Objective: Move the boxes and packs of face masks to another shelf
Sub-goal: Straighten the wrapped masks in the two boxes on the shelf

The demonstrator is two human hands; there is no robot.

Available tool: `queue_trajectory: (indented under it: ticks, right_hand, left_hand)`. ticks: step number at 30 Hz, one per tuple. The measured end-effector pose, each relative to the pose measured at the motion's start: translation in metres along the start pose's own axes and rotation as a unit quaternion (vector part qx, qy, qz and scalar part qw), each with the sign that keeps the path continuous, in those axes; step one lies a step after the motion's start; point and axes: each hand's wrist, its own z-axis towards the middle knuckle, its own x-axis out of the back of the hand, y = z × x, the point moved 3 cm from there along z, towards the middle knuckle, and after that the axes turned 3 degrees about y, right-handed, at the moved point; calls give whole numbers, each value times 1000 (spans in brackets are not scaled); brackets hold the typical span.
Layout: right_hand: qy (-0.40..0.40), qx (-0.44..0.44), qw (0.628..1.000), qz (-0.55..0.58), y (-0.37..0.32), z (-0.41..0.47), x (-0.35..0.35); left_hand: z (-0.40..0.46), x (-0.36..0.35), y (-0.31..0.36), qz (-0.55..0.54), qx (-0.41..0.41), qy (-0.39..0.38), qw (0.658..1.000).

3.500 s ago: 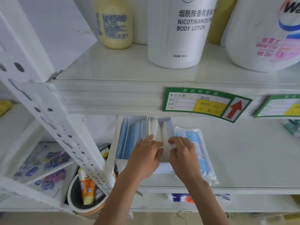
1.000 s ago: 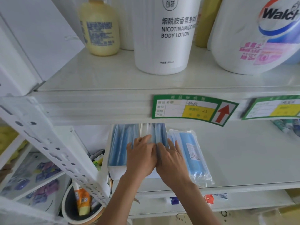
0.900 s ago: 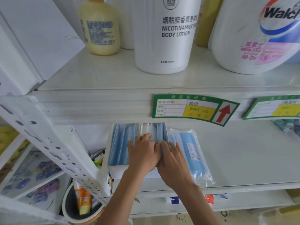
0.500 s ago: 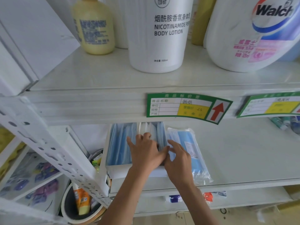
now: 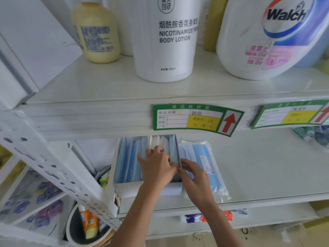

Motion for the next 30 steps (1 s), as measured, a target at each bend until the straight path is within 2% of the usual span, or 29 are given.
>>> queue_trajectory:
  ticks: [4, 7, 11, 14, 16, 18, 20, 23, 25, 28, 30]
  right_hand:
    - [-11, -16, 1000, 6, 3, 0, 3]
    - [-3, -20, 1000, 7, 4, 0, 5]
    - [33, -7, 999, -30, -3, 3, 8]
    - [36, 84, 991, -97, -24, 1, 3]
    - [-4, 175, 973, -154, -42, -6, -11]
    - [-41, 235, 948, -209, -56, -12, -31]
    - [-61, 260, 933, -239, -66, -15, -50]
    - [-111, 270, 923, -250, -73, -19, -73]
    - [-123, 280, 916, -262, -76, -19, -83]
    - [-132, 295, 901, -290, -80, -19, -92]
    - [-157, 313, 875, -335, -76, -24, -97]
  left_hand:
    - [0, 2, -4, -53, 19, 21, 998]
    - [1, 13, -9, -206, 63, 26, 976]
    - [-3, 40, -20, -440, 146, 36, 885]
    - [-11, 58, -41, -498, 224, 78, 834]
    - [-18, 62, -59, -544, 282, 99, 784]
    - [-28, 66, -70, -558, 302, 118, 764]
    - [-41, 73, -74, -528, 287, 143, 786]
    - [-58, 85, -74, -400, 219, 158, 876]
    - [-65, 88, -73, -301, 170, 186, 920]
    - [-74, 94, -55, -141, 140, 264, 944]
    - [-76, 95, -47, -118, 130, 280, 944]
